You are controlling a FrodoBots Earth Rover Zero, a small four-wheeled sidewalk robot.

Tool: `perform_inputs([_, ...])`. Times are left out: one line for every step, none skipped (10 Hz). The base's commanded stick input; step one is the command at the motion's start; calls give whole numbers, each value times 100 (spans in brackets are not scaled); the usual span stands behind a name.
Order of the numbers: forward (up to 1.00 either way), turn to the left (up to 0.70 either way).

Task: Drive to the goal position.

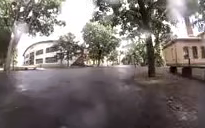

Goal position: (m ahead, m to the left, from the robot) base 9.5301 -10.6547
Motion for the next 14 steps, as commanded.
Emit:
perform_inputs([85, 0])
perform_inputs([85, 0])
perform_inputs([85, 0])
perform_inputs([85, 0])
perform_inputs([85, -12])
perform_inputs([85, -34])
perform_inputs([85, -33])
perform_inputs([85, -27])
perform_inputs([85, -8])
perform_inputs([85, 0])
perform_inputs([85, 0])
perform_inputs([85, 0])
perform_inputs([85, 0])
perform_inputs([85, 0])
